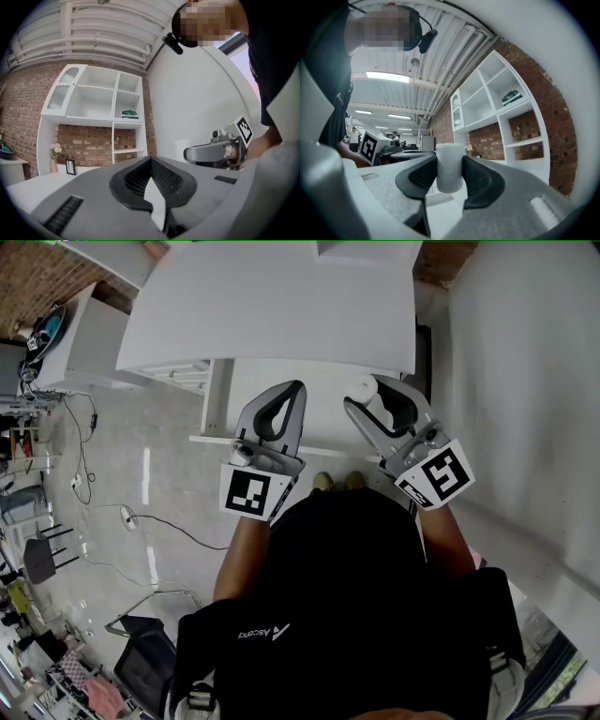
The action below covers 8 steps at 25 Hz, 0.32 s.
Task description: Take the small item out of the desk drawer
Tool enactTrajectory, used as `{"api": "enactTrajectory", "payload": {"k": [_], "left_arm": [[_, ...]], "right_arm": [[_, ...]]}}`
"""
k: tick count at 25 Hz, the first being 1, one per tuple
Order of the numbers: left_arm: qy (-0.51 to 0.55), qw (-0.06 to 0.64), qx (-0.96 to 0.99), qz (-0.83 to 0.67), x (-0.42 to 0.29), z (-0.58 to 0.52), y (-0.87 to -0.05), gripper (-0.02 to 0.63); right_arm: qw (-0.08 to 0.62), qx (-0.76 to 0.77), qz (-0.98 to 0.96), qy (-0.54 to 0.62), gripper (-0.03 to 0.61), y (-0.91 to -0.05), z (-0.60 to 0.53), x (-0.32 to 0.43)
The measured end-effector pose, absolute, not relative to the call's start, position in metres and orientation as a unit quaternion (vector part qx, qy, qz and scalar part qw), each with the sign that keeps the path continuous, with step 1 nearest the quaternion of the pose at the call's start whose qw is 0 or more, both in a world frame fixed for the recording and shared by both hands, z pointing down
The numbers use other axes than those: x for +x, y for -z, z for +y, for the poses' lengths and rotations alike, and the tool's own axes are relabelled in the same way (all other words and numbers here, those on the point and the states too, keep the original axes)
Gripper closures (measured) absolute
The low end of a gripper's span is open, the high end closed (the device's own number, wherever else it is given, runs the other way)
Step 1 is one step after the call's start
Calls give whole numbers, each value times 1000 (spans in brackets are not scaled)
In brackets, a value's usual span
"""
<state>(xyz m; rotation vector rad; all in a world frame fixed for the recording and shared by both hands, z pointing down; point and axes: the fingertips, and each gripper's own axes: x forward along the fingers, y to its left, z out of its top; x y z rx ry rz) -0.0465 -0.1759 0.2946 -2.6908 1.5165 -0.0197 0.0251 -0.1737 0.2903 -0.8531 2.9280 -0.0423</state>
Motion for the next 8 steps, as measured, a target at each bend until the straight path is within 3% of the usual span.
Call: {"api": "enactTrajectory", "payload": {"k": [8], "left_arm": [[0, 27, -870, 493, -39, -166, -293, 615]], "right_arm": [[43, -280, 959, 12, 413, -291, -162, 33]]}}
